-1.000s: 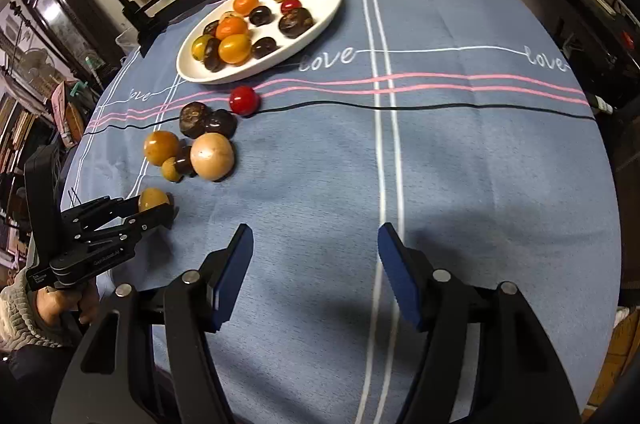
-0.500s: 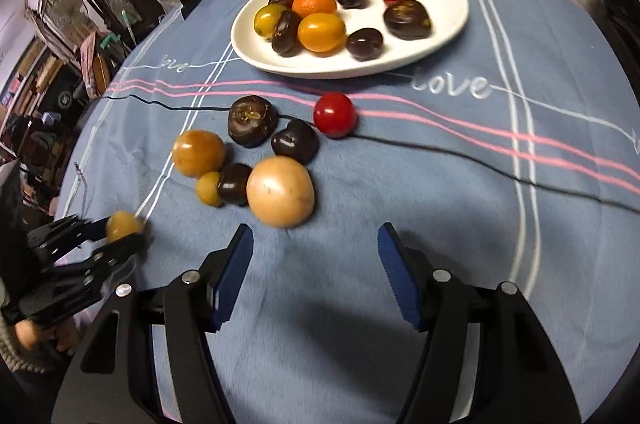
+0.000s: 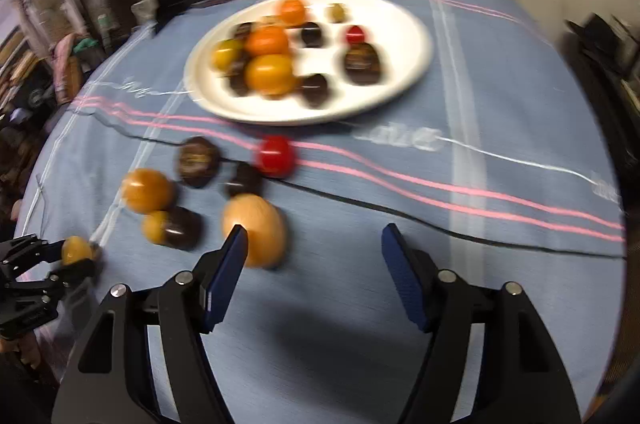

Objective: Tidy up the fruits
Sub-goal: 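Grasp a yellow-tan round fruit with the left tool while the right tool grasps a tan-orange fruit, then carry both fruits over the white plate and open both tools to release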

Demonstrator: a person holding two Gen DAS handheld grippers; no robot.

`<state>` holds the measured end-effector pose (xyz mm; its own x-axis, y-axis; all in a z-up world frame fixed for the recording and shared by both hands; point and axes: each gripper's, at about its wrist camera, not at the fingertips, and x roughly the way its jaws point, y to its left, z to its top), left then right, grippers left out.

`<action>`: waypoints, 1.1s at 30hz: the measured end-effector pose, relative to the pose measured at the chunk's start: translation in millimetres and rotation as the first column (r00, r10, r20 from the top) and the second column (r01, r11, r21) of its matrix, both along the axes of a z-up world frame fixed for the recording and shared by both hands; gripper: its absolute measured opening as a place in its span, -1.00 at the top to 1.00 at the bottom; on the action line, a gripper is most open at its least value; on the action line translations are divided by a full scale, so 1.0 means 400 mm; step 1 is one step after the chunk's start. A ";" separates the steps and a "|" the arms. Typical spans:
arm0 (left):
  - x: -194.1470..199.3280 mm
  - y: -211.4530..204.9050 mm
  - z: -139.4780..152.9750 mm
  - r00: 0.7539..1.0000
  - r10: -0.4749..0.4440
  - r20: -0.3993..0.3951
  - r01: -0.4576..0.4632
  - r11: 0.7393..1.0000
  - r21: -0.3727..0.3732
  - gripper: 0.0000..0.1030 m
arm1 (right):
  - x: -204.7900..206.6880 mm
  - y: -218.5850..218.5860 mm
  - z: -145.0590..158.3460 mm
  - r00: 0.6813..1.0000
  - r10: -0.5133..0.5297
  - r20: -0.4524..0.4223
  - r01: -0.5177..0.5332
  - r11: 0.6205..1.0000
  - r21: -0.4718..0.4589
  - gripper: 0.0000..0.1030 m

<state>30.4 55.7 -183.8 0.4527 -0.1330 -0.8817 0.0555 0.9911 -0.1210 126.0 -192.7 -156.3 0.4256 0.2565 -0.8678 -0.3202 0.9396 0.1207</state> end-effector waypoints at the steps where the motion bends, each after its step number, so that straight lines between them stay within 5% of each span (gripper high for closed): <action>1: 0.004 -0.003 -0.001 1.000 -0.005 0.000 0.005 1.000 -0.003 0.26 | -0.002 -0.021 0.001 1.000 -0.004 -0.019 0.005 0.999 0.037 -0.35; 5: 0.016 -0.018 -0.002 1.000 -0.023 -0.004 0.023 1.000 -0.005 0.26 | -0.018 -0.029 0.001 1.000 0.014 -0.028 -0.011 0.995 0.099 -0.35; 22: 0.017 -0.023 -0.010 1.000 -0.018 -0.024 0.018 1.000 0.003 0.25 | 0.061 0.027 -0.045 0.997 0.072 -0.024 -0.071 0.997 0.043 -0.34; 28: 0.018 -0.026 -0.013 0.999 -0.019 -0.028 0.019 1.000 0.006 0.25 | 0.079 0.050 -0.060 0.994 0.109 -0.023 -0.108 0.994 0.030 0.05; 33: 0.023 -0.028 -0.018 0.999 -0.022 -0.036 0.022 1.000 0.006 0.25 | 0.082 0.043 -0.075 0.993 0.107 -0.039 -0.106 0.994 0.030 0.15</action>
